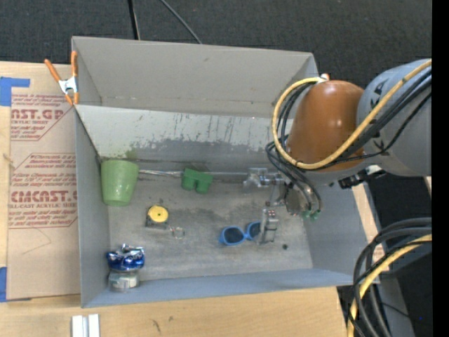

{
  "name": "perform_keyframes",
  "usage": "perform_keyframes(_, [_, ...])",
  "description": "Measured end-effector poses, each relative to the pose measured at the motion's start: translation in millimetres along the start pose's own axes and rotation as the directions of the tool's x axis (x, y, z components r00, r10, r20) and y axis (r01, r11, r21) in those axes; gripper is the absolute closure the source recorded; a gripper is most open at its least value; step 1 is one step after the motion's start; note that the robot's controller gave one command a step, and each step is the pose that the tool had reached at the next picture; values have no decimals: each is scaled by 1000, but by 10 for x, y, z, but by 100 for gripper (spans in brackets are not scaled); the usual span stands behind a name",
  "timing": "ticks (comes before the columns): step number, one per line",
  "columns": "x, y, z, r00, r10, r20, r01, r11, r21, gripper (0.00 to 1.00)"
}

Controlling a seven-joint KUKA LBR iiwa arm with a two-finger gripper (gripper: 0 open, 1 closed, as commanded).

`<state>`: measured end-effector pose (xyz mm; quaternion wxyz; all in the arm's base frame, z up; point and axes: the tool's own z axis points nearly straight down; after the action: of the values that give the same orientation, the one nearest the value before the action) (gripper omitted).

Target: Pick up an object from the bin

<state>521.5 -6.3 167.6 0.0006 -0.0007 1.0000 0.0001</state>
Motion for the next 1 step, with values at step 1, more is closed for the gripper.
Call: perform_keyframes(1, [65, -279, 1022, 1000, -16, -8, 16, 1000, 0, 0])
